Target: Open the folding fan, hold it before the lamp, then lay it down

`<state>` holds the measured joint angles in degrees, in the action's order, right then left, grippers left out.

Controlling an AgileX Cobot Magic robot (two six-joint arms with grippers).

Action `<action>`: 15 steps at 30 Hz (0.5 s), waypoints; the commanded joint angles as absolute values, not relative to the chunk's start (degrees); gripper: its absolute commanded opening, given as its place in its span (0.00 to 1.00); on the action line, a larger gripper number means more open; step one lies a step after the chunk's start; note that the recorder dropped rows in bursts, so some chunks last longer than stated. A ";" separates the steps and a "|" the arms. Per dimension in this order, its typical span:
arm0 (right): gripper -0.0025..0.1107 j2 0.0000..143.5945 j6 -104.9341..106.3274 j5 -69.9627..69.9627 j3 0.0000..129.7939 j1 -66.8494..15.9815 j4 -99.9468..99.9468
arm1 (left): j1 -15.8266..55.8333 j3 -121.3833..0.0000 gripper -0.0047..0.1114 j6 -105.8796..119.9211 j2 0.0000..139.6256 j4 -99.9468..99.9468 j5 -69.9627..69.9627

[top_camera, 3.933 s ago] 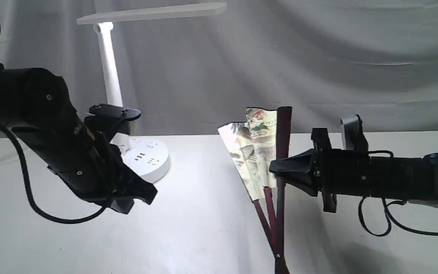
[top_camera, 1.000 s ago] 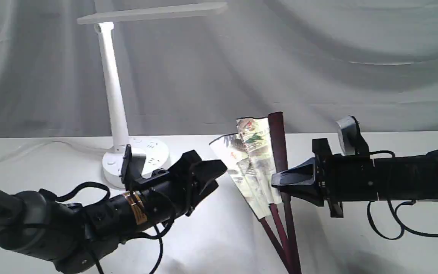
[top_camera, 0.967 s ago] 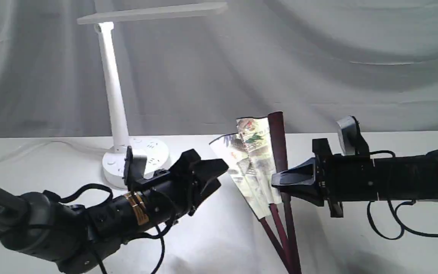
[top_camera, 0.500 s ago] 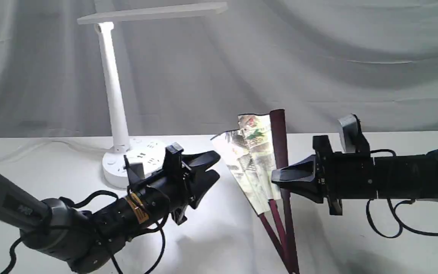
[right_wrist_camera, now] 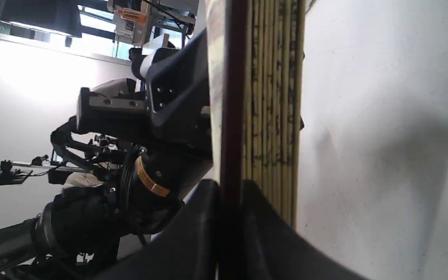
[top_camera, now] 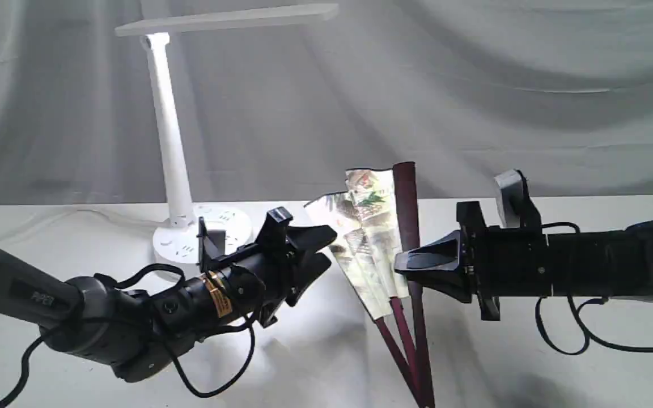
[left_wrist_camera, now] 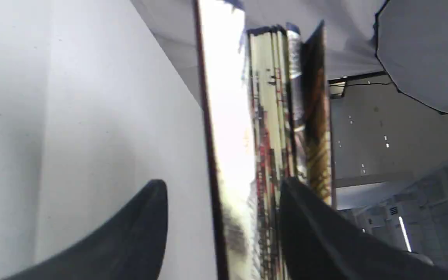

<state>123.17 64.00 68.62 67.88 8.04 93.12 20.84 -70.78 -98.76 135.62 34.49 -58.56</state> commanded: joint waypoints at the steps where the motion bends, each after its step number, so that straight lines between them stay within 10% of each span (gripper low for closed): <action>1: 0.02 122.29 64.66 69.96 68.08 7.82 94.77 | 20.74 -70.87 0.43 -99.07 135.56 34.06 -58.69; 15: 0.02 122.29 64.66 69.96 68.08 5.99 95.50 | 21.32 -73.29 0.43 -100.29 135.56 32.58 -59.71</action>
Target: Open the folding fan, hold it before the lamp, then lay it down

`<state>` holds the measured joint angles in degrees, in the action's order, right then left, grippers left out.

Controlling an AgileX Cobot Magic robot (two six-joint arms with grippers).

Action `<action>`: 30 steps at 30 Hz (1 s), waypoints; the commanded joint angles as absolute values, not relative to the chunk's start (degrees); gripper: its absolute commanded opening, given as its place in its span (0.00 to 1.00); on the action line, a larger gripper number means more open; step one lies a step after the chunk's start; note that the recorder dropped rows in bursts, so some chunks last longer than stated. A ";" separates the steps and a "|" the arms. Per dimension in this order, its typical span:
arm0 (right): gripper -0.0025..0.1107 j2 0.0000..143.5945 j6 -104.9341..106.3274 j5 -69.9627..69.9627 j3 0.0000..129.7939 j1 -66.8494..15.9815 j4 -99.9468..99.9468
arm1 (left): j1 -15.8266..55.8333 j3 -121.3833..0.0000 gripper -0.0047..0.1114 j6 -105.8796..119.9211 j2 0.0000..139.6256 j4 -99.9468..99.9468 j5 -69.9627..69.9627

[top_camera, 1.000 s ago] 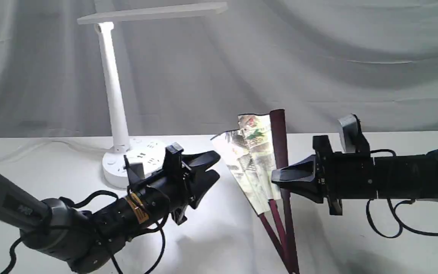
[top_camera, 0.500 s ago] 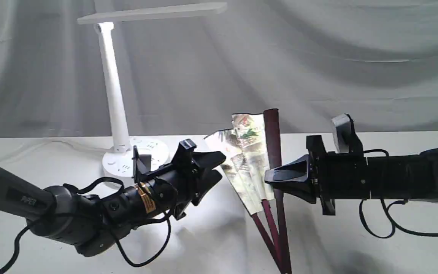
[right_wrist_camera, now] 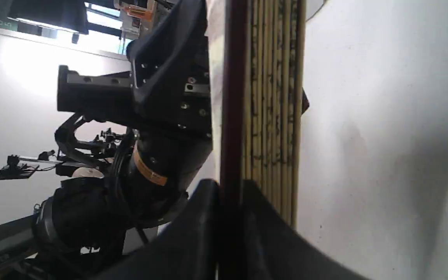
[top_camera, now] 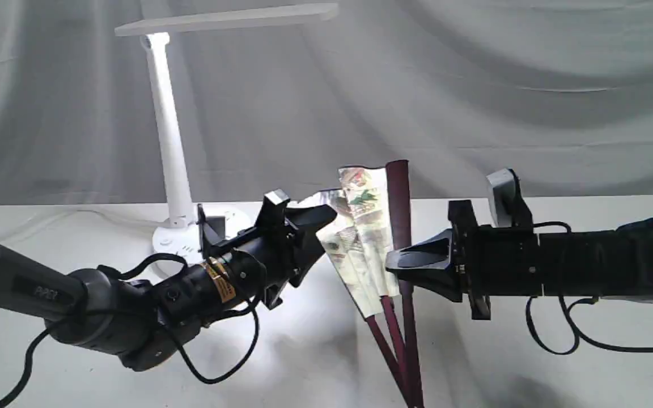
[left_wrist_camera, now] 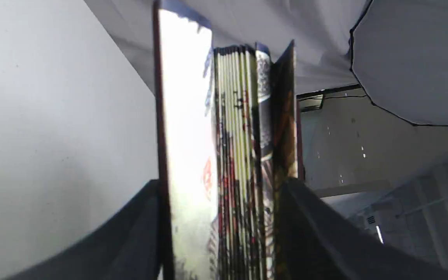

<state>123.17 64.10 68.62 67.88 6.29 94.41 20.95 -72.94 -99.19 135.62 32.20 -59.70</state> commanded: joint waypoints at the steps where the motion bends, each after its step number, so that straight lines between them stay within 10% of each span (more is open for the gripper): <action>1: 0.02 122.29 64.66 69.96 68.08 5.99 95.50 | 21.32 -73.29 0.43 -100.52 135.56 33.06 -58.78; 14: 0.02 122.29 64.79 69.96 68.08 5.18 95.39 | 21.32 -73.29 0.42 -100.87 137.45 32.74 -63.11; 30: 0.11 122.29 64.90 69.96 68.08 5.18 94.18 | 21.32 -73.29 0.04 -103.08 137.57 32.59 -67.87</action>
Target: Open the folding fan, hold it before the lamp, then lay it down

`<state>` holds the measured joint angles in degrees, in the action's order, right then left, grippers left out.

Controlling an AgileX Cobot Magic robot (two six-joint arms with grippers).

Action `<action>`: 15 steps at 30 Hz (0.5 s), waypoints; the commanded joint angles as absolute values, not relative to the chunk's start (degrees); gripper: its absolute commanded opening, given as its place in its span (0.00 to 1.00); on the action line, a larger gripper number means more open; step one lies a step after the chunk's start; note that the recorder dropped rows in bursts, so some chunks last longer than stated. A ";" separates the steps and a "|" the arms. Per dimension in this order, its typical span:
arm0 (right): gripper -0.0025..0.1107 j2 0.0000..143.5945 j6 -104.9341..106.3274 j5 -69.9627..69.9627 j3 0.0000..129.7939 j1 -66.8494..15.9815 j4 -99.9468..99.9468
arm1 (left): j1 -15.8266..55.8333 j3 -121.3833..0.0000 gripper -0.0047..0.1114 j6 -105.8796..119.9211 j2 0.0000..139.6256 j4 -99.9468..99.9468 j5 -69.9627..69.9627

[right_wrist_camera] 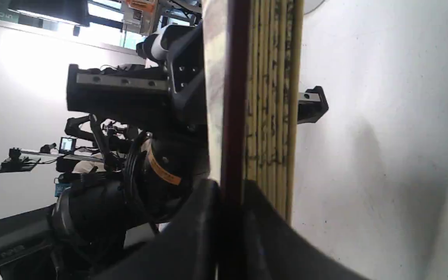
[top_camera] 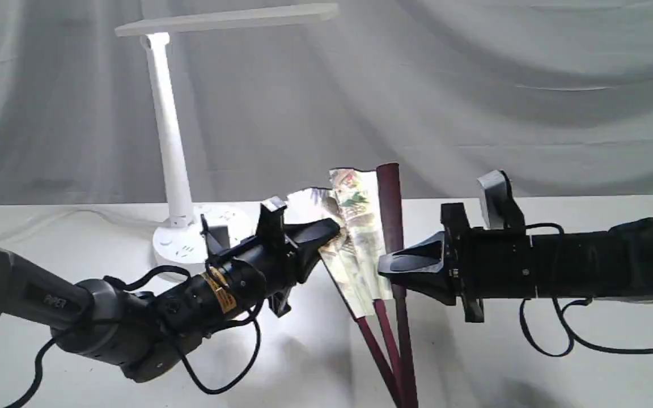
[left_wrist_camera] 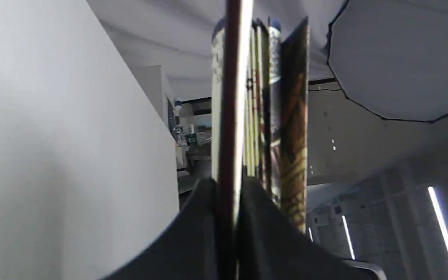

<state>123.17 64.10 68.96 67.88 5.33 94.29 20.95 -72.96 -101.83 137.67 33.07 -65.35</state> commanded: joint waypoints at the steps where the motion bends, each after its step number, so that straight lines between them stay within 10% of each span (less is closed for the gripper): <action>1: 0.16 122.29 64.90 69.96 68.08 5.18 94.18 | 21.32 -73.29 0.04 -103.78 137.57 32.59 -69.28; 15: 0.33 122.29 66.05 69.96 68.08 5.67 99.95 | 21.32 -73.29 0.04 -108.04 137.57 34.50 -69.96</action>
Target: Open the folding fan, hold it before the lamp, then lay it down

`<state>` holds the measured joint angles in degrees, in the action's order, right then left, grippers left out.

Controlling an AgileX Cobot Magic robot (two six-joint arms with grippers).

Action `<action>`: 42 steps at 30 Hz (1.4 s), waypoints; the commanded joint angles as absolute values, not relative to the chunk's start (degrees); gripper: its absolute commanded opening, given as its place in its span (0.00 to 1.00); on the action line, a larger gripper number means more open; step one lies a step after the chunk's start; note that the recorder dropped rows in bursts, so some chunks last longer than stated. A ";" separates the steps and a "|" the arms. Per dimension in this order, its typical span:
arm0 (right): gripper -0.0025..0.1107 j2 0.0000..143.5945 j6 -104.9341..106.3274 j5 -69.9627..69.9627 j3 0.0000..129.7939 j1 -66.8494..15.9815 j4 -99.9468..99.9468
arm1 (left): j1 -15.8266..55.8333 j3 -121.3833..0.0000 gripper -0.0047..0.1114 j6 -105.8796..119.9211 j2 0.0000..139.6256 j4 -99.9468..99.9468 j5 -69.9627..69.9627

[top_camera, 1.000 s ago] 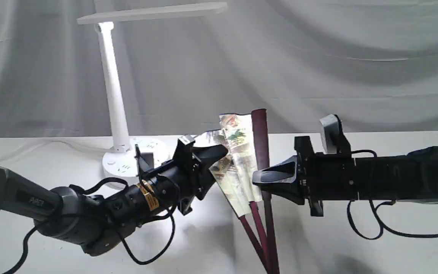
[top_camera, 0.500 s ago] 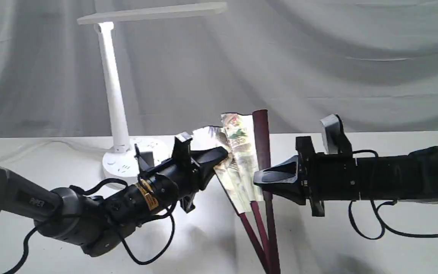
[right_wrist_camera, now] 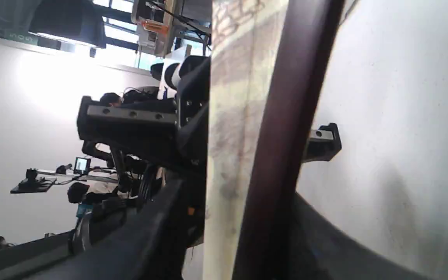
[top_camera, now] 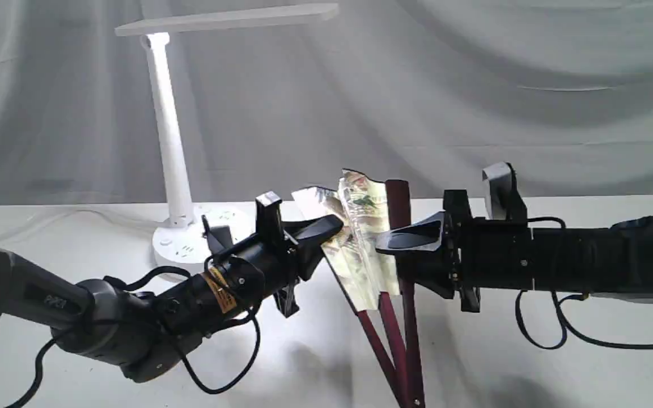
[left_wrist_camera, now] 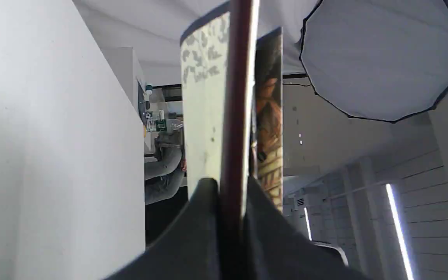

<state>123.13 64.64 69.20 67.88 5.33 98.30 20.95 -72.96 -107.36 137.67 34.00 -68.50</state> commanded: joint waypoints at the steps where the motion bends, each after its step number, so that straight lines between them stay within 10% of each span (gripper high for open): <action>1: 0.33 122.29 66.16 69.96 68.08 5.91 99.95 | 21.32 -73.29 0.04 -108.25 137.57 34.88 -69.96; 42: 0.33 127.54 65.65 68.00 74.84 7.94 99.95 | 16.57 -74.31 0.04 -113.48 137.57 49.84 -69.96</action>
<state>127.55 65.27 67.18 74.45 7.46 99.53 16.48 -73.94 -112.84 137.67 49.51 -69.09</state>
